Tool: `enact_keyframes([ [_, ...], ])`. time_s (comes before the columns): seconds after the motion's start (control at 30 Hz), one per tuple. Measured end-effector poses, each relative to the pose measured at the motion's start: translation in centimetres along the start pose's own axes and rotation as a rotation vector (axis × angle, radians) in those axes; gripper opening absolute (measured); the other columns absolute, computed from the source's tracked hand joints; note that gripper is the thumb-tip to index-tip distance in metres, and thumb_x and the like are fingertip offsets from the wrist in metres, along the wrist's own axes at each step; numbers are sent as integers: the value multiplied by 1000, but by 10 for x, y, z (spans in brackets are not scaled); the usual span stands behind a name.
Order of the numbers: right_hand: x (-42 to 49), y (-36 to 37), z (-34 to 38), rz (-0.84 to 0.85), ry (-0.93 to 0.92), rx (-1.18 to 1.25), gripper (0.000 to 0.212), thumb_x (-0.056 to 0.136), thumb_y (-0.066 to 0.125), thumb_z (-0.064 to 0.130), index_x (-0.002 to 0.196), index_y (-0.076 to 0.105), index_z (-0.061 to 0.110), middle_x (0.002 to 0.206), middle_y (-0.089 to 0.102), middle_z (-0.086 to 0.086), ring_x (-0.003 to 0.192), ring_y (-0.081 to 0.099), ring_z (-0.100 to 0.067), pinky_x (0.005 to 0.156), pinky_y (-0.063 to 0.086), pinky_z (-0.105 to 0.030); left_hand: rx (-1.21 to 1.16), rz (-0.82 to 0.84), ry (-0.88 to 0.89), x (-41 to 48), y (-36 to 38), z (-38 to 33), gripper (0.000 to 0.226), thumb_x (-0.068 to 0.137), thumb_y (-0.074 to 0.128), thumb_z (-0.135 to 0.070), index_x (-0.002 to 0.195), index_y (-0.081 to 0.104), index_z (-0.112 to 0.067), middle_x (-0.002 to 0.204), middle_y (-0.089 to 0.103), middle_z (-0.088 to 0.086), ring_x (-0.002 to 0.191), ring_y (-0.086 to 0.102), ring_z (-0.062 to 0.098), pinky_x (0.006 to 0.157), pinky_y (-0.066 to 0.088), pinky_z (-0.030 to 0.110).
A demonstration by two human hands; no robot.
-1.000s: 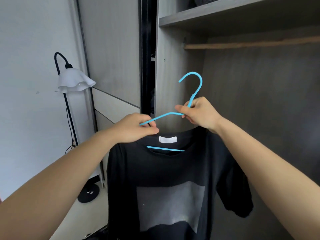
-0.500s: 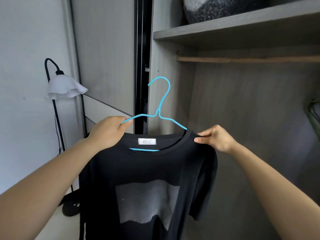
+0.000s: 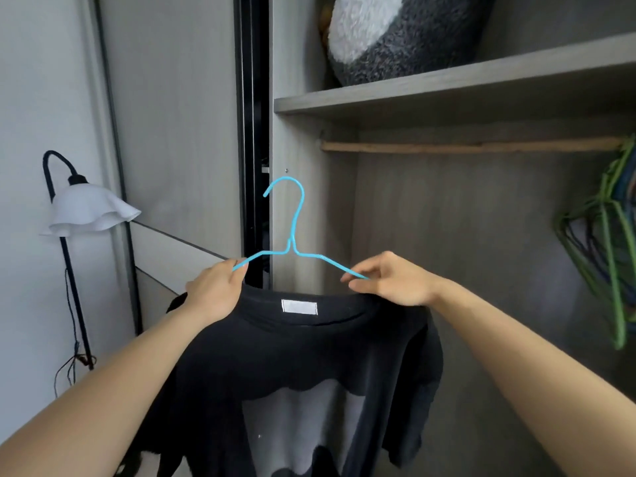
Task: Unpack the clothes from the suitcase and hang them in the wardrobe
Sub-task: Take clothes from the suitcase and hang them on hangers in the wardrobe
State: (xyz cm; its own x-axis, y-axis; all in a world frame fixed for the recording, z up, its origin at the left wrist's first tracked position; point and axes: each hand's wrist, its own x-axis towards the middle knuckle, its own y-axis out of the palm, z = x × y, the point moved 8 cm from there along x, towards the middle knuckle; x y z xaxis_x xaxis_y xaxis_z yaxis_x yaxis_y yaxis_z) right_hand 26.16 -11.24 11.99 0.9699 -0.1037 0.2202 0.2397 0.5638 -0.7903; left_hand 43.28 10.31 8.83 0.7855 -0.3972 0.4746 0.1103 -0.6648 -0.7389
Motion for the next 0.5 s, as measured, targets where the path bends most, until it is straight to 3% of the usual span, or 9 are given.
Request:
enact_keyframes([
  [0.1, -6, 16, 27, 346, 71, 141, 11, 94, 61, 11, 97, 70, 13, 66, 66, 3, 64, 60, -7, 62, 45, -15, 44, 73, -71, 8, 22, -7, 40, 103, 21, -43, 93, 50, -17, 87, 57, 1, 92, 53, 25, 87, 39, 42],
  [0.17, -5, 12, 40, 381, 62, 282, 10, 92, 57, 5, 92, 67, 5, 58, 64, -3, 54, 57, -8, 53, 43, -13, 50, 136, -160, 17, 41, -11, 44, 102, 19, -46, 98, 50, -15, 109, 55, 8, 110, 47, 30, 95, 37, 44],
  [0.27, 14, -16, 36, 193, -10, 298, 29, 91, 58, 6, 67, 72, 12, 54, 53, -4, 54, 47, -11, 58, 39, -17, -143, 261, -222, 28, 67, -33, 55, 99, 28, -53, 132, 44, -11, 135, 42, 16, 123, 43, 31, 105, 35, 40],
  [0.33, 27, -38, 24, 76, 27, 367, 27, 90, 59, 9, 67, 75, 14, 51, 49, -2, 54, 42, -15, 61, 37, -23, -325, 329, -179, 34, 75, -61, 61, 99, 32, -53, 149, 30, -17, 150, 33, 7, 136, 36, 24, 109, 28, 34],
  [0.4, 41, -58, 7, -11, 132, 603, 17, 88, 59, 4, 80, 73, 1, 45, 46, -3, 46, 40, -14, 53, 35, -23, -497, 347, -123, 47, 77, -89, 60, 100, 35, -51, 152, 25, -24, 155, 29, -4, 143, 28, 16, 113, 21, 30],
  [0.5, 61, -81, -10, -176, 198, 723, 18, 91, 57, 5, 82, 68, -5, 42, 47, -1, 36, 40, -9, 43, 33, -17, -680, 331, -121, 75, 81, -119, 50, 100, 39, -49, 142, 47, -23, 143, 48, -4, 132, 44, 16, 112, 32, 31],
])
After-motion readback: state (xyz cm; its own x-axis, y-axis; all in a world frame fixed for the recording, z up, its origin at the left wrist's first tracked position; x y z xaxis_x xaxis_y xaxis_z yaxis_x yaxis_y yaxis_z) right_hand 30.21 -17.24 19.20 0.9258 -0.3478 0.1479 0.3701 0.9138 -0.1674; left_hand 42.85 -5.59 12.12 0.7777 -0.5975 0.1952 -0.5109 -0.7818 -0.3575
